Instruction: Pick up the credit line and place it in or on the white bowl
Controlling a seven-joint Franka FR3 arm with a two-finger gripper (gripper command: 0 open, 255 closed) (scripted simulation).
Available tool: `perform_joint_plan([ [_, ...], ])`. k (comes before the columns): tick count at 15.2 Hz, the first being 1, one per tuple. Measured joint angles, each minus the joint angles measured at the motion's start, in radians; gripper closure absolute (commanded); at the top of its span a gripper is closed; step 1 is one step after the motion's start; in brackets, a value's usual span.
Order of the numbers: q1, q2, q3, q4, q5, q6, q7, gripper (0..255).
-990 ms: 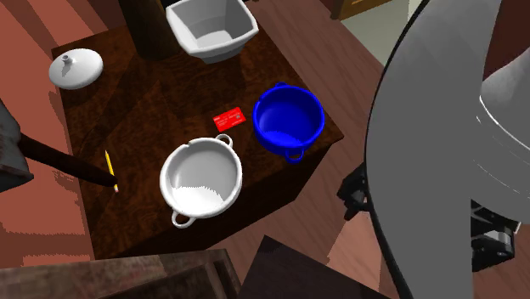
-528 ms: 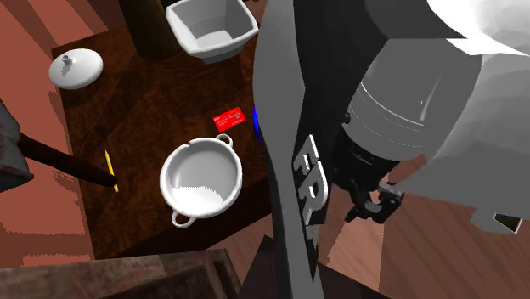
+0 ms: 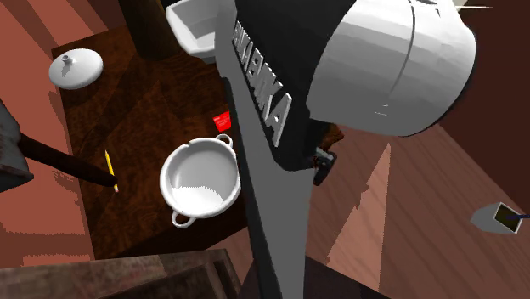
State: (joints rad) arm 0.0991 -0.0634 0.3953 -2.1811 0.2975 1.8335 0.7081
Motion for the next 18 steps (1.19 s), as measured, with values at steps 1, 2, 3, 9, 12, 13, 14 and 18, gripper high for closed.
perform_joint_plan([
  [1,0.003,0.041,0.005,0.029,0.000,0.010,0.021,0],
  [2,0.010,0.071,0.013,0.046,0.007,0.023,0.045,0],
  [3,0.016,0.110,0.018,0.077,0.008,0.032,0.069,0],
  [9,0.070,0.347,0.039,0.249,0.010,0.104,0.205,0],
  [12,0.099,0.467,0.037,0.356,0.006,0.120,0.262,0],
  [13,0.111,0.503,0.037,0.387,0.008,0.128,0.281,0],
  [14,0.126,0.548,0.035,0.433,0.005,0.133,0.302,0],
  [18,0.170,0.705,0.024,0.605,0.004,0.128,0.368,0],
])
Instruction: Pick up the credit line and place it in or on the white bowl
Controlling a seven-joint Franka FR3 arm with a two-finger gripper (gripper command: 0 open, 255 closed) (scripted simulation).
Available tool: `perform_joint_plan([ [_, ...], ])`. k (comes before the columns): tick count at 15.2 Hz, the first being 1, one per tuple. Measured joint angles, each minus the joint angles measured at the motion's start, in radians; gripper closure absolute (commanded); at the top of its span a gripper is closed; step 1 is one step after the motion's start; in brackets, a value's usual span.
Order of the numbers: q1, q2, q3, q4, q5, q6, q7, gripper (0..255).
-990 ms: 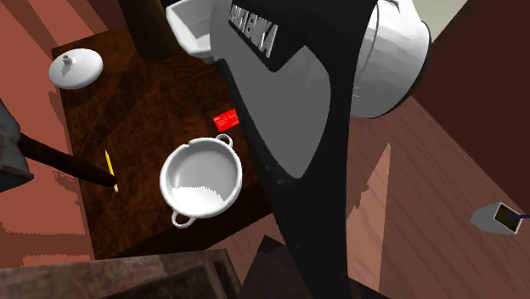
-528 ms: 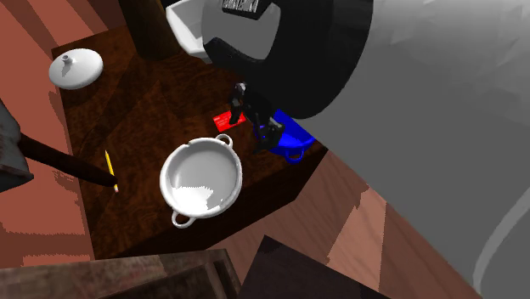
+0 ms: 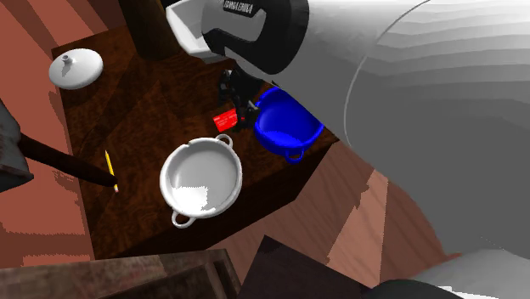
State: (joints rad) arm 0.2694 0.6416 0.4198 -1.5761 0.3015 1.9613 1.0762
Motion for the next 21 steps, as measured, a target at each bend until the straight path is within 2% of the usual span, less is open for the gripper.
perform_joint_plan([
  [2,0.021,0.067,-0.004,0.076,0.001,-0.002,0.026,0],
  [4,0.033,0.094,-0.005,0.096,0.001,0.009,0.037,0],
  [10,0.053,0.117,-0.002,0.064,0.005,0.070,0.037,0],
  [16,0.056,0.122,-0.003,0.064,0.005,0.077,0.036,0],
  [17,0.056,0.122,-0.003,0.064,0.005,0.077,0.036,255],
  [21,0.052,0.114,-0.002,0.066,0.006,0.067,0.036,255],
])
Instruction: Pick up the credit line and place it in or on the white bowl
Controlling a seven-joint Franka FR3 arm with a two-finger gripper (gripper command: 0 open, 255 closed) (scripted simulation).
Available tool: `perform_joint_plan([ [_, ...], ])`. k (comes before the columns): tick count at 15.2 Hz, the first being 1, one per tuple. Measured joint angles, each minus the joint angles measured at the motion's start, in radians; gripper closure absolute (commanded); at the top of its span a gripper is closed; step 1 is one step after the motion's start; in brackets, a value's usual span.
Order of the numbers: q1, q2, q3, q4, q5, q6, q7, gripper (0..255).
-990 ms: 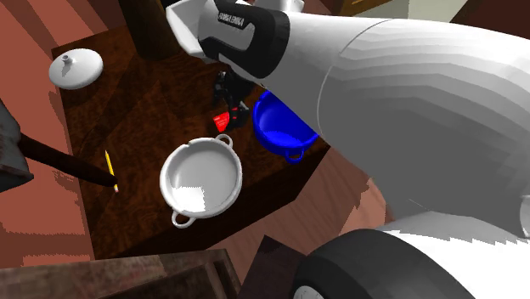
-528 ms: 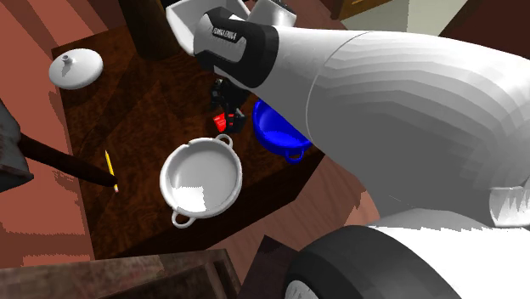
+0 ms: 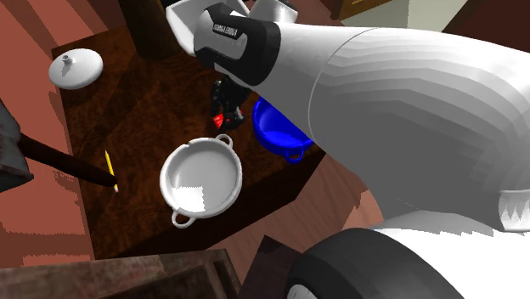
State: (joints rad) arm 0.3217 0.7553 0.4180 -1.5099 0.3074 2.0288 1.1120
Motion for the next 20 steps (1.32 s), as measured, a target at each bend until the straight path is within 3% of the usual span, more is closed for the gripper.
perform_joint_plan([
  [8,0.001,-0.005,0.001,-0.002,0.001,-0.001,0.004,255],
  [20,-0.009,-0.080,0.014,0.028,0.009,-0.097,0.046,255],
])
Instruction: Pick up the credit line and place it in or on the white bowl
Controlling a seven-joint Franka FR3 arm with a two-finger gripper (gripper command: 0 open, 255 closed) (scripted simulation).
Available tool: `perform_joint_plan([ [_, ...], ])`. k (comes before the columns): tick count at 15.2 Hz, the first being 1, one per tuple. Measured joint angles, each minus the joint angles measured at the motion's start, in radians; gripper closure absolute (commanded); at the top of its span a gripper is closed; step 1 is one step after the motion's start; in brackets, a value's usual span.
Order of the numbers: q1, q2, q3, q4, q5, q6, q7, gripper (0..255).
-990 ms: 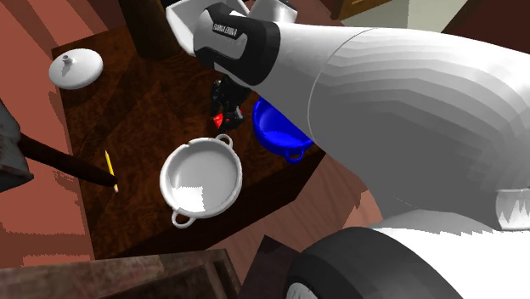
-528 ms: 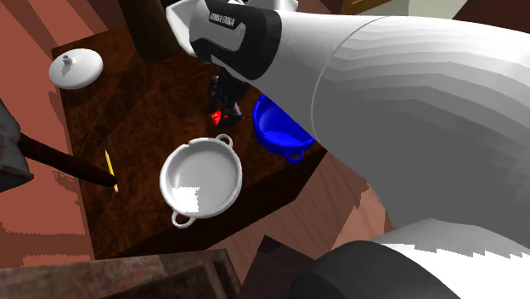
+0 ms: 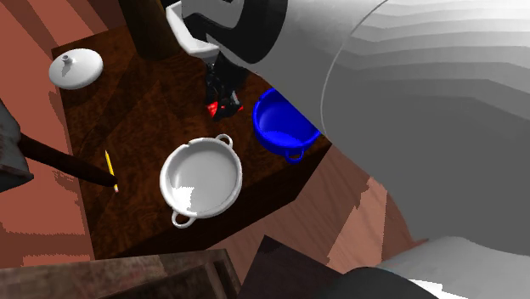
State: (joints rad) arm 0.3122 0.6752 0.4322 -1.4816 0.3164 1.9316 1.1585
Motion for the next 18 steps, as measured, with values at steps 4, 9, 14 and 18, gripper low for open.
perform_joint_plan([
  [4,-0.005,-0.027,0.005,0.012,0.004,-0.035,0.014,255],
  [9,-0.009,-0.054,0.009,0.034,0.007,-0.080,0.032,255],
  [14,-0.012,-0.081,0.015,0.062,0.011,-0.129,0.055,255],
  [18,-0.032,-0.175,0.032,-0.064,0.046,-0.093,0.043,255],
])
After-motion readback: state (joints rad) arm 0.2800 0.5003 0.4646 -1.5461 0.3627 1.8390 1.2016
